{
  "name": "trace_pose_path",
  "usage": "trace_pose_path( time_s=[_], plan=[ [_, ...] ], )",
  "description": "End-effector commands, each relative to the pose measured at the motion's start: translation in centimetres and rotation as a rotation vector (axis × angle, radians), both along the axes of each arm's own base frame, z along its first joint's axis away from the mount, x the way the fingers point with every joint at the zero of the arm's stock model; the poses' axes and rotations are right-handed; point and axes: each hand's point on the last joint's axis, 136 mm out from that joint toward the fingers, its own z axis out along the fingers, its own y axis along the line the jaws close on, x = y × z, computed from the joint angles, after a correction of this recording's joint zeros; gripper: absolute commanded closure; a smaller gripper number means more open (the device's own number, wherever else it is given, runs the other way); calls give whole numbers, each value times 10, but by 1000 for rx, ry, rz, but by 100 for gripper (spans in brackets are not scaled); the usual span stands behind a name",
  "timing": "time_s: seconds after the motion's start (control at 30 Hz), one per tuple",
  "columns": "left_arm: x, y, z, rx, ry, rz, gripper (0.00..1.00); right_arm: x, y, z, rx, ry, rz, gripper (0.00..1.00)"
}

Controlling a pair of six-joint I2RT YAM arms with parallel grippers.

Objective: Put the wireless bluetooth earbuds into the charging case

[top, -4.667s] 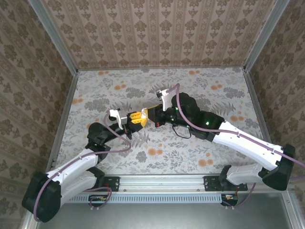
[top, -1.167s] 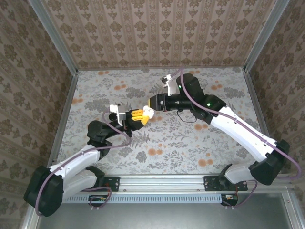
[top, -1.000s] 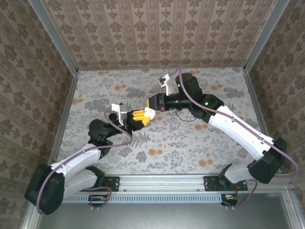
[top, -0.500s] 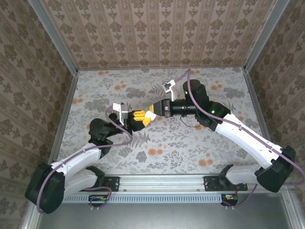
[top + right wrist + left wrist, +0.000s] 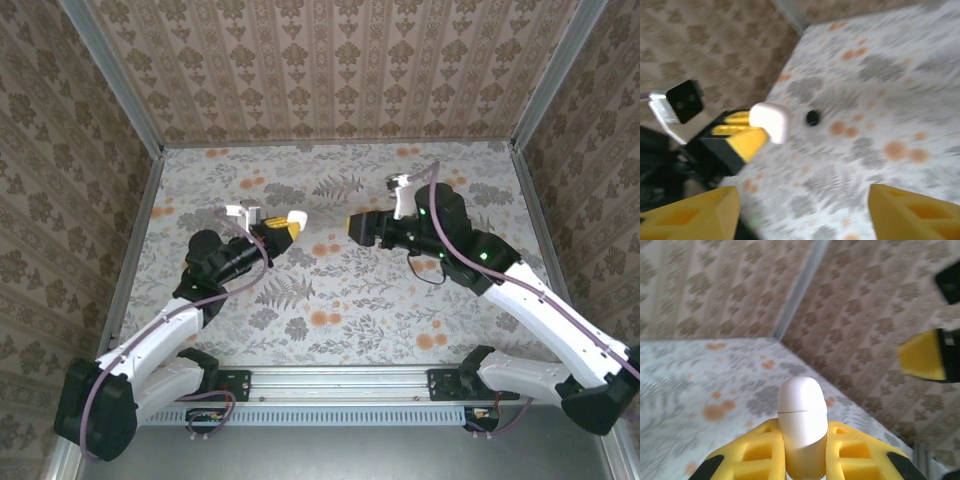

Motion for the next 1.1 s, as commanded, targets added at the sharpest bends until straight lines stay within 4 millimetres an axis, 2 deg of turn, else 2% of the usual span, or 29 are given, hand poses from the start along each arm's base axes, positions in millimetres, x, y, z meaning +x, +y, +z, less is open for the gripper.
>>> trace_pose_path(
  time_s=[0.0, 0.17, 0.33, 0.47, 0.6, 0.63, 0.7, 0.8, 0.87, 0.97, 1.03, 1.07],
  plan=[
    [29, 20, -44, 101, 190, 140, 99, 16, -58, -39, -205, -34, -243, 22],
    [59, 7, -80, 133, 341, 136, 100, 27, -107, -79, -337, -29, -420, 8],
    [100, 1, -127, 130, 471, 207, 100, 34, -139, -120, -438, 48, -504, 1],
    [126, -20, -155, 102, 525, 184, 100, 36, -166, -140, -513, 68, -566, 0],
    [145, -44, -186, 130, 597, 175, 94, 39, -203, -157, -530, 49, -695, 0],
    [142, -57, -192, 140, 606, 153, 94, 40, -208, -161, -515, 40, -713, 0],
    [144, -70, -203, 146, 631, 142, 91, 42, -219, -167, -491, 4, -740, 0],
    [145, -73, -217, 181, 668, 166, 86, 43, -231, -174, -524, -18, -767, 0],
    [142, -66, -228, 234, 693, 205, 81, 45, -236, -176, -539, -1, -771, 0],
    [139, -50, -242, 347, 697, 268, 68, 51, -241, -175, -569, -23, -762, 0],
    [134, -38, -248, 440, 704, 292, 60, 55, -248, -174, -588, -42, -781, 0],
    [132, -35, -244, 478, 693, 290, 57, 56, -252, -176, -595, -48, -785, 0]
  ],
)
